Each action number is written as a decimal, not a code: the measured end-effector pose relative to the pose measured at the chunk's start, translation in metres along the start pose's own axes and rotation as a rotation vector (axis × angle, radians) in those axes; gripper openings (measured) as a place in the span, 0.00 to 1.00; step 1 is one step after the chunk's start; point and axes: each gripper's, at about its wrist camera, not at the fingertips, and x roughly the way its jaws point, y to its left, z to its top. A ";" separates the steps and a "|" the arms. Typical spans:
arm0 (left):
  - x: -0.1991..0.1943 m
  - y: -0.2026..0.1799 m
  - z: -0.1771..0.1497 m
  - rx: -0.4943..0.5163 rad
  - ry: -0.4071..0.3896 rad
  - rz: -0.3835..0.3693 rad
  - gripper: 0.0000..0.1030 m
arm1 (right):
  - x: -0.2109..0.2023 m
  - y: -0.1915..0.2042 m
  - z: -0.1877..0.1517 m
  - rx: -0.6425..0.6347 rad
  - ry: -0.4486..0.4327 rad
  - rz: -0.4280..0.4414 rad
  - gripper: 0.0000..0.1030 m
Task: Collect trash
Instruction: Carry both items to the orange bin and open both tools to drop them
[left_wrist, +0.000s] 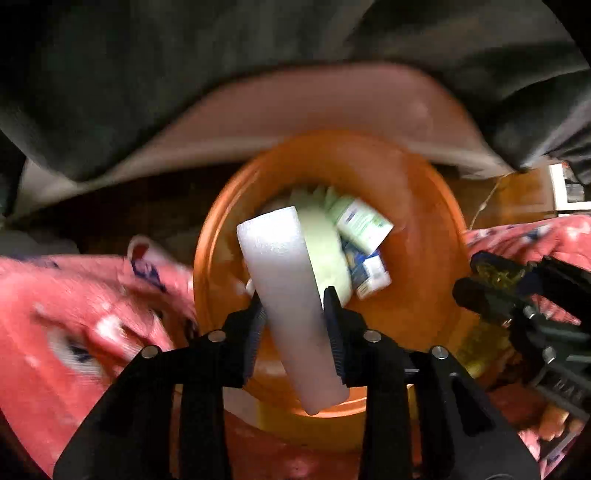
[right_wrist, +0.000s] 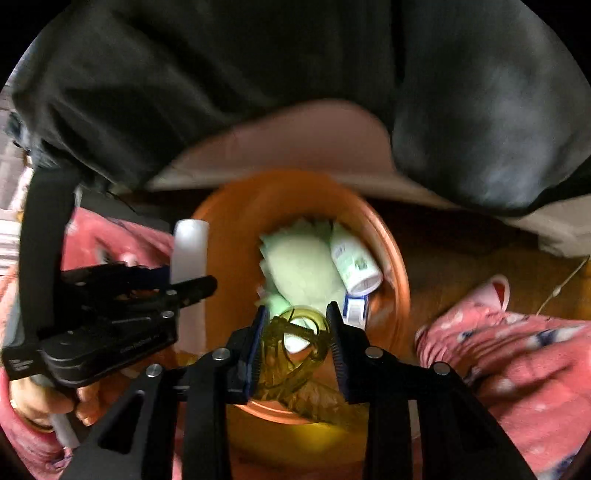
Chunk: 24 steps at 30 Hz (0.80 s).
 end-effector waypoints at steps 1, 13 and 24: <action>0.001 0.002 0.001 -0.012 0.001 0.003 0.40 | 0.003 -0.002 0.000 0.007 0.007 -0.016 0.57; -0.012 0.007 0.003 -0.042 -0.045 -0.001 0.62 | -0.002 -0.017 0.001 0.080 -0.020 0.003 0.62; -0.026 -0.001 -0.002 -0.008 -0.107 0.037 0.62 | -0.020 -0.016 0.000 0.076 -0.076 -0.002 0.62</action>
